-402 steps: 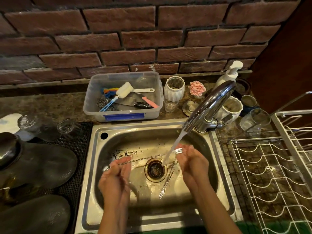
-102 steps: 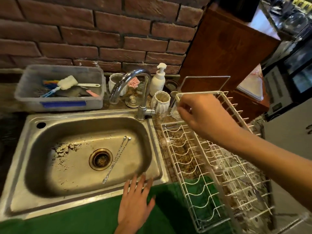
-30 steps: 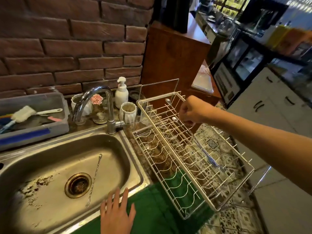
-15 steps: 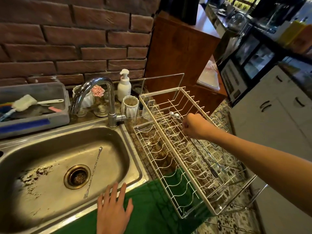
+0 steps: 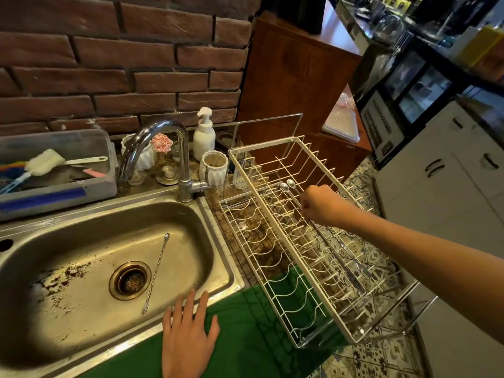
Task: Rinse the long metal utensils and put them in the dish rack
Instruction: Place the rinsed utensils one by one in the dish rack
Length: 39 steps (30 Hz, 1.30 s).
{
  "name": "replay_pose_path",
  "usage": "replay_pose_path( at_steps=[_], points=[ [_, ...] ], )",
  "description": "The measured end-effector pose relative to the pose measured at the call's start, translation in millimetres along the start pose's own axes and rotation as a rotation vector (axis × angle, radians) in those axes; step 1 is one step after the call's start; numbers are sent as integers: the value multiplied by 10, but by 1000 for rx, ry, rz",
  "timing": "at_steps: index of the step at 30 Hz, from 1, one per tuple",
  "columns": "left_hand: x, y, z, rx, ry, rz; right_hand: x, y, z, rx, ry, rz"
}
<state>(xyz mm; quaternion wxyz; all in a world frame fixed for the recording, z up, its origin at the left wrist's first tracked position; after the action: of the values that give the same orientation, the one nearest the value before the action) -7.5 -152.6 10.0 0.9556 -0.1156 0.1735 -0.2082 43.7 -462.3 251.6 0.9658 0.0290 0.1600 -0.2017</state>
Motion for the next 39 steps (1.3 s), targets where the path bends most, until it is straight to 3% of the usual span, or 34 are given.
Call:
replay_pose_path(
  at_steps=[4, 6, 12, 16, 18, 22, 25, 30, 39],
  points=[
    [-4, 31, -52, 12, 25, 0, -5, 39, 118, -33, 14, -12],
    [-4, 37, -56, 11, 26, 2, -17, 160, 284, -50, -54, 30],
    [-49, 26, -29, 39, 18, -38, -5, 1255, 741, 67, -310, 391],
    [-36, 58, -35, 23, -15, -44, 450, 2242, 228, 128, -110, 523],
    [-46, 89, -57, -14, -23, -49, 745, 2644, -288, 191, 34, 477],
    [0, 57, -174, -164, -97, -40, 1222, 3071, -1554, 413, 264, 181],
    [39, 50, -277, -262, -176, -44, 1404, 3189, -2413, 499, 353, 27],
    [7, 120, -433, -170, -151, -87, 1554, 3133, -3137, 623, 299, -190],
    [-53, 78, -449, -277, -175, -71, 1618, 3233, -3270, 571, 189, -311]
  ],
)
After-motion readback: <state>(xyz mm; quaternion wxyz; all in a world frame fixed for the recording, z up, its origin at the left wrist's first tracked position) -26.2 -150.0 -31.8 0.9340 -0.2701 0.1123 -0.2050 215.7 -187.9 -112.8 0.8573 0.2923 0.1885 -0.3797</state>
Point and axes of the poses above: each hand's wrist, its own x-axis towards the middle knuckle, its own z-axis out of the back of the hand, y = z × x, the point moved 4 cm from there along x, towards the middle knuckle
